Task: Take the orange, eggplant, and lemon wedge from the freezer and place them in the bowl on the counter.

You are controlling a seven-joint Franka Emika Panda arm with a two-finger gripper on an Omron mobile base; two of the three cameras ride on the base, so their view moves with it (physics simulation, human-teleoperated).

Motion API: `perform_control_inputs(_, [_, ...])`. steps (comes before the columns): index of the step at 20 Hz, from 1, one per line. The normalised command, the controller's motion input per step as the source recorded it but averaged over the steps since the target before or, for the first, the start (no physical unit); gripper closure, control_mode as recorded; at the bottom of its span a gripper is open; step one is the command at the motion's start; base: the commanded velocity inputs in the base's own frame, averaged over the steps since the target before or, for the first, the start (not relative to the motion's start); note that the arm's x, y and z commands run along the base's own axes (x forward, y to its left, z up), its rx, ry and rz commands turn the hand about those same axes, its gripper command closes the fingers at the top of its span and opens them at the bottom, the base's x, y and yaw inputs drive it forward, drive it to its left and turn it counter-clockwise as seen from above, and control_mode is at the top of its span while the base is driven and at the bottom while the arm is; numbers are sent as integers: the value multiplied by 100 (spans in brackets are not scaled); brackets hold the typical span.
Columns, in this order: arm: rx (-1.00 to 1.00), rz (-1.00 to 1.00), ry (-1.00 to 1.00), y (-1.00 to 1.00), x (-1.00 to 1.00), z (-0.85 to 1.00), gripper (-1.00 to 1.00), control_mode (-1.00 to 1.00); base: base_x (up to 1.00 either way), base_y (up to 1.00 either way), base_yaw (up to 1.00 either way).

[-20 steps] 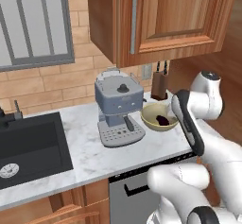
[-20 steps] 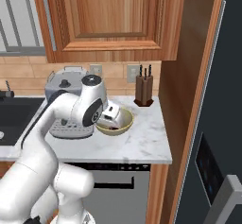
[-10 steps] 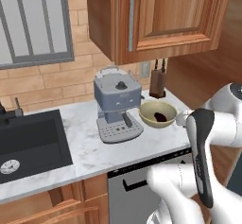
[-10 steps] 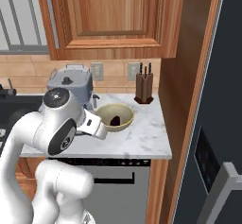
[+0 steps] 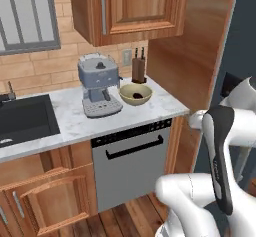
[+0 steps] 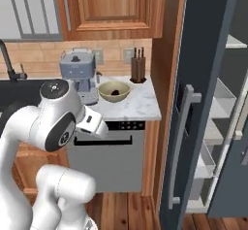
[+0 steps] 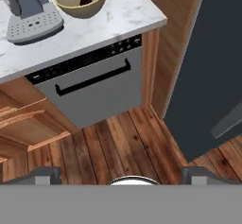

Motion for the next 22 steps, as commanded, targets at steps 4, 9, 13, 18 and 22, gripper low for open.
perform_control_inputs(4, [0,0,0,0,0,0,-100,100,-100,-48,-20])
perform_control_inputs(9, [0,0,0,0,0,0,-100,100,-96,-75,-21])
perform_control_inputs(13, [0,0,0,0,0,0,-100,100,-11,-88,-21])
perform_control_inputs(18, [0,0,0,0,0,0,-100,100,45,-93,-17])
perform_control_inputs(22, [0,0,0,0,0,0,-100,100,98,-94,-6])
